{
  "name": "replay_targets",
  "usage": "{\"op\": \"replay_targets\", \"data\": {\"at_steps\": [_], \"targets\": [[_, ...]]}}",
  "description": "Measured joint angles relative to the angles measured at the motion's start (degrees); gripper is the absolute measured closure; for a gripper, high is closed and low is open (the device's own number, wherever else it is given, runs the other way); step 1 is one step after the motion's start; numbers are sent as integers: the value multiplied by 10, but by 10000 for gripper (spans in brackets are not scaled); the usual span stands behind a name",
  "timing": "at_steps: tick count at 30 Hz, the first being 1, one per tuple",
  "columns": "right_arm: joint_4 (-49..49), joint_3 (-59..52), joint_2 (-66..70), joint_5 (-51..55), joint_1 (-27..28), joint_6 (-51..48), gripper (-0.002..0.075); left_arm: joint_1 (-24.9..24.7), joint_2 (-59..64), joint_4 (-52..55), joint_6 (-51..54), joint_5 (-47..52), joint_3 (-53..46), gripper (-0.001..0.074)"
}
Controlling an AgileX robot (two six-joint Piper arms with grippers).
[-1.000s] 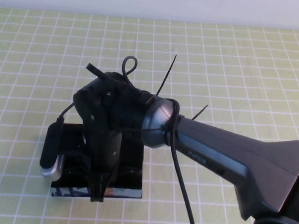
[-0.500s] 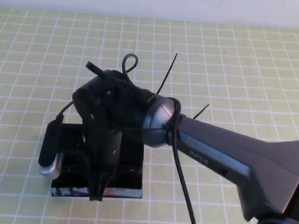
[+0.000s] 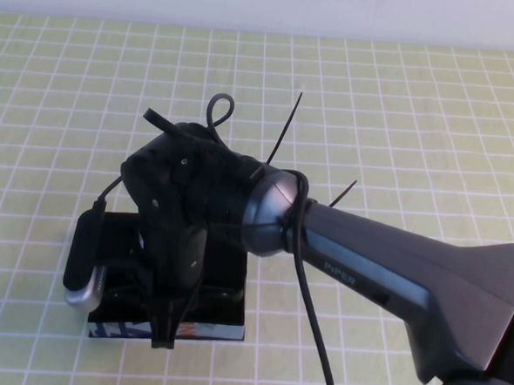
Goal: Return glasses to glasses case
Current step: Place the glasses in the glasses case
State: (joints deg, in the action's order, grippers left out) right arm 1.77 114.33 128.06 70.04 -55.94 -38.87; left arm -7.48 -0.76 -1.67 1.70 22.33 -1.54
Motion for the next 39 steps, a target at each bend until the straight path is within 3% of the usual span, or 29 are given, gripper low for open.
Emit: {"op": "replay_targets", "data": {"at_steps": [33, 39], "targets": [[-3, 1, 12, 0, 0, 1, 666, 0, 0, 0, 0, 0, 0, 739], [1, 1, 12, 0, 0, 1, 587, 0, 0, 0, 0, 0, 0, 739]]}}
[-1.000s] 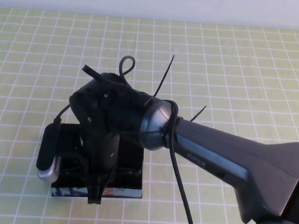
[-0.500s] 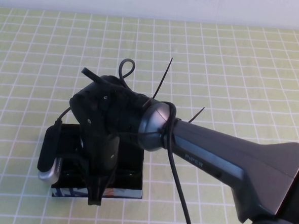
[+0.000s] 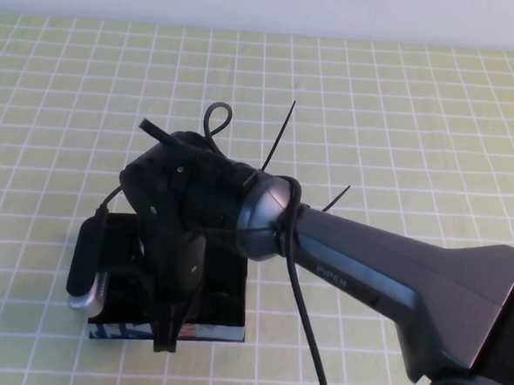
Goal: Return glasses to glasses case
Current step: Place the glasses in the glasses case, then close the glasses case
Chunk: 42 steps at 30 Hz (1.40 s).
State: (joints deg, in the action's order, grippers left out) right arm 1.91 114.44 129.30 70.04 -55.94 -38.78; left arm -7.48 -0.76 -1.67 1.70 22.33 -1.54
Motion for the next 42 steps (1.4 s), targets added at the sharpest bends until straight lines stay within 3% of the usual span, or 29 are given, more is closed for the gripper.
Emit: {"op": "replay_targets", "data": {"at_steps": [6, 17, 20, 24, 27, 35, 42], "targets": [[18, 0, -4, 0, 1, 0, 477, 0, 0, 0, 0, 0, 0, 739], [32, 40, -24, 2, 6, 39, 465, 0, 0, 0, 0, 0, 0, 739], [40, 40, -47, 2, 18, 103, 501, 0, 0, 0, 0, 0, 0, 739], [46, 41, -77, 4, 50, 154, 666, 0, 0, 0, 0, 0, 0, 739], [43, 42, -85, 6, 79, 170, 718, 0, 0, 0, 0, 0, 0, 739], [-45, 43, -86, 7, 159, 181, 737, 0, 0, 0, 0, 0, 0, 739], [-124, 43, -86, 7, 187, 181, 737, 0, 0, 0, 0, 0, 0, 739]]}}
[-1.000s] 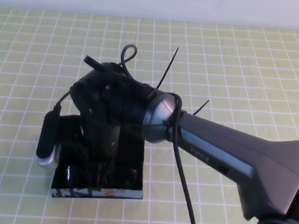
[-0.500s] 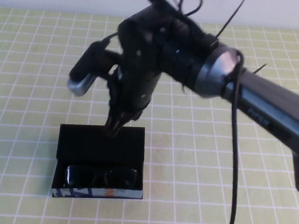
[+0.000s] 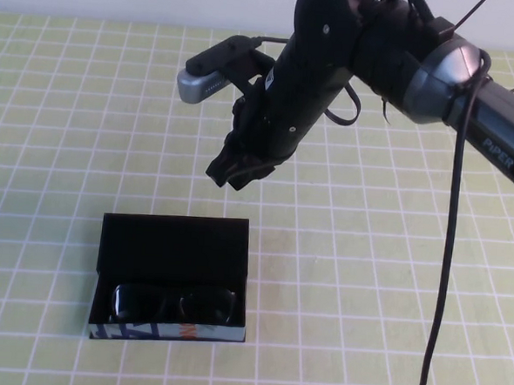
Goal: Return glasses to glasses case
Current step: Close the glasses case
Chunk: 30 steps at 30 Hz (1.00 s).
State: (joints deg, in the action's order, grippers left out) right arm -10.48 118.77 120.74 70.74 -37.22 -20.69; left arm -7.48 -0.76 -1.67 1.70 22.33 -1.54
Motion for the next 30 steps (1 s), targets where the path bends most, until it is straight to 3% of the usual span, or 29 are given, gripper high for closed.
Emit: {"op": "replay_targets", "data": {"at_steps": [4, 10, 17, 24, 30], "targets": [[-12, 0, 0, 1, 5, 0, 737, 0, 0, -22, -17, -41, 0, 739], [-62, 0, 0, 2, 23, 2, 737, 0, 0, -154, -115, -158, 0, 739], [-96, 0, 0, 2, 34, 2, 737, 0, 0, -178, -129, -236, 0, 739], [-103, 0, 0, 2, 35, 2, 737, 0, 24, -203, -138, -157, 10, 739], [-103, 0, 0, 2, 35, 2, 737, 0, 168, -217, -84, 6, 127, 739]]}}
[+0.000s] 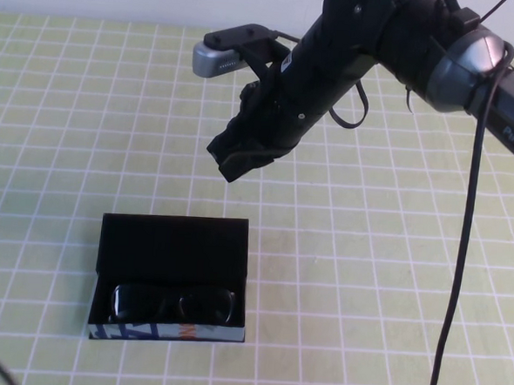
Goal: Return glasses to glasses case
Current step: Close the glasses case
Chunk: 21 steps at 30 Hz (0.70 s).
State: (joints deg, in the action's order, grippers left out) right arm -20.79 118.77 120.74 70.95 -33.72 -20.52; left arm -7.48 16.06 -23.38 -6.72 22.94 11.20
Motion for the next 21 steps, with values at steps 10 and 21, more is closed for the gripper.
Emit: {"op": "replay_targets", "data": {"at_steps": [10, 21], "targets": [[2, 0, 0, 0, 0, 22, 737, 0, 311, -242, 399, 245, 108, 739], [3, 0, 0, 0, 0, 43, 737, 0, 521, -436, 671, 226, 111, 739]]}}
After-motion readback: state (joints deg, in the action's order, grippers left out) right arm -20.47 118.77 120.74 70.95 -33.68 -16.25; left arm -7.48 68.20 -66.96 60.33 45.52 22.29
